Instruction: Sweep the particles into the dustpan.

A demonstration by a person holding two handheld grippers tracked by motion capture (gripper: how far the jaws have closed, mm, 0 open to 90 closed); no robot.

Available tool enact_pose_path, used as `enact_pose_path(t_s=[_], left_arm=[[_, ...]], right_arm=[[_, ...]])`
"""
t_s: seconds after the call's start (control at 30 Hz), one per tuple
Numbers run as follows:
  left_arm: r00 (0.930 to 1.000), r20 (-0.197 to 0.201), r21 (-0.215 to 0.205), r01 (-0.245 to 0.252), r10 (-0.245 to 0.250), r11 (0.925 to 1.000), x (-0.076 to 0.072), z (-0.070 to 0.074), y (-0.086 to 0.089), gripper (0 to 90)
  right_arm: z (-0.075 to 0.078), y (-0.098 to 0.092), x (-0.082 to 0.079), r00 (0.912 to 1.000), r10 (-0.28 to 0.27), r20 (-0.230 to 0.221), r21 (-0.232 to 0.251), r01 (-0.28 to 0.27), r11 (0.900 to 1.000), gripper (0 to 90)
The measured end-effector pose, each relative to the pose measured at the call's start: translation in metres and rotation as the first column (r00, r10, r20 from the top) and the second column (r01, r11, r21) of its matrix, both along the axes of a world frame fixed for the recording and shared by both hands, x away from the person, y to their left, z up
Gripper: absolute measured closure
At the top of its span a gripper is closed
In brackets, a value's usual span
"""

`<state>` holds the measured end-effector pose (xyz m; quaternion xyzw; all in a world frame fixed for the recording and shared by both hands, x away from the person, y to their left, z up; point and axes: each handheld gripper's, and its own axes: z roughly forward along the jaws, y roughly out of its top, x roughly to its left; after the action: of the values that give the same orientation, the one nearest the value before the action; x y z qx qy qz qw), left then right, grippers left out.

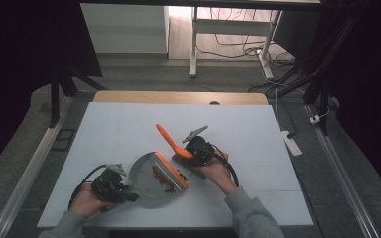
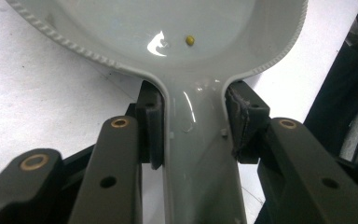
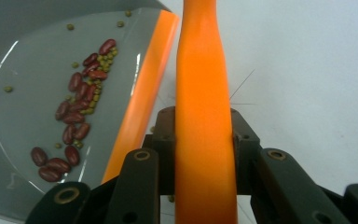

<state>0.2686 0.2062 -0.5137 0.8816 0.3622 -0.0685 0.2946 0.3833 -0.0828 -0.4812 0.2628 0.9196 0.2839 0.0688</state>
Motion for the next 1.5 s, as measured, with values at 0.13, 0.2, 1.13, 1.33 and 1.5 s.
enact_pose_path(t_s=[0.13, 0.2, 1.13, 1.33, 1.5], left_arm=[[1.0000, 0.000, 0.000, 0.001, -0.001, 1.0000, 0.000, 0.000, 0.000, 61.5], [1.0000, -0.001, -0.001, 0.001, -0.001, 1.0000, 0.000, 0.000, 0.000, 61.5], [1.0000, 0.002, 0.004, 0.008, -0.008, 1.0000, -0.001, 0.002, 0.001, 61.5], [0.9998, 0.000, 0.011, 0.018, -0.018, 0.9998, -0.003, 0.004, 0.001, 61.5], [0.9997, 0.001, 0.017, 0.026, -0.026, 0.9995, -0.004, 0.004, -0.001, 61.5]], right_arm=[[-0.001, 0.007, -0.005, 0.9998, 0.019, -0.007, 0.005, -0.019, 1.000, 70.9], [-0.001, 0.012, -0.008, 0.9994, 0.034, -0.011, 0.008, -0.034, 0.999, 70.9], [0.018, 0.013, -0.018, 0.9991, 0.026, 0.033, 0.143, -0.030, 0.989, 70.9], [0.008, -0.001, -0.011, 0.9994, -0.022, 0.026, 0.113, 0.019, 0.993, 70.9], [-0.001, 0.000, -0.013, 0.9996, -0.026, 0.012, 0.108, 0.025, 0.994, 70.9]])
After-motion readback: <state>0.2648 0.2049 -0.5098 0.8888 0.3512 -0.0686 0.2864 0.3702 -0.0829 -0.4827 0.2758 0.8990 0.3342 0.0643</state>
